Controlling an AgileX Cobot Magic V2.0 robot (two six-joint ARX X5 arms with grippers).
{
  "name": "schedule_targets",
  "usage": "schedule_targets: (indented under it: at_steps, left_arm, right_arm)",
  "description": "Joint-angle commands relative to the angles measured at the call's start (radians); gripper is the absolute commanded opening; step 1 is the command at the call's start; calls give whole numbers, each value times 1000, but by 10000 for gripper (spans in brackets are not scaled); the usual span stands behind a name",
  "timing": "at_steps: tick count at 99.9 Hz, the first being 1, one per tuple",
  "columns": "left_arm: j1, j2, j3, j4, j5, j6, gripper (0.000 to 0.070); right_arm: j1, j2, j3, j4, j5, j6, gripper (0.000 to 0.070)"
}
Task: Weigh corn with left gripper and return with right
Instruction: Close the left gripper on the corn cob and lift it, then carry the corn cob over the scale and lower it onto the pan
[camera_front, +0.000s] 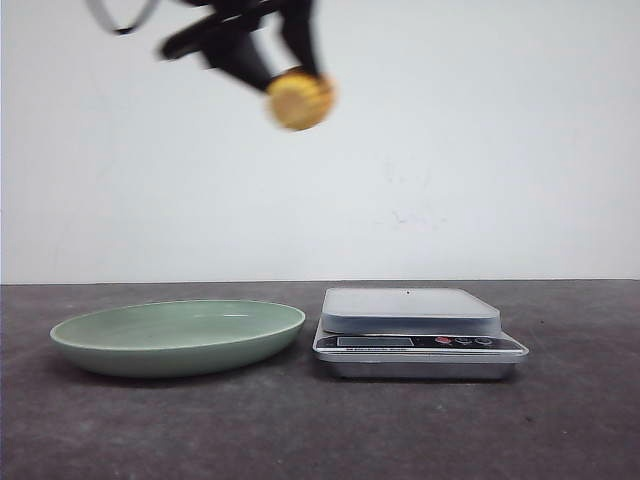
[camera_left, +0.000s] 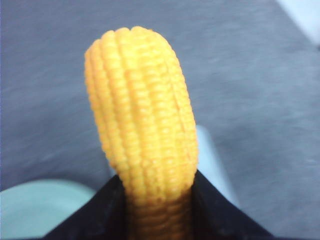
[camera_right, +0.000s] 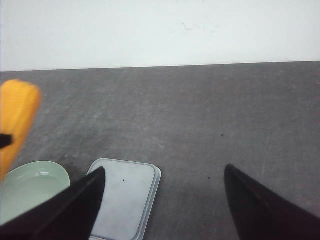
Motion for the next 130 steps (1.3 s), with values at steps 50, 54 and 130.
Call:
schedule_targets:
  at_steps: [50, 54, 130]
  left_arm:
    - [-68, 399, 140, 50, 0, -43, 4]
    - [-68, 412, 140, 48, 0, -44, 4]
    - [-69, 384, 178, 8, -31, 27, 488]
  right_arm:
    - [3, 6, 21, -19, 0, -11, 472]
    - [3, 6, 21, -21, 0, -11, 472]
    - [3, 6, 21, -21, 0, -10, 473]
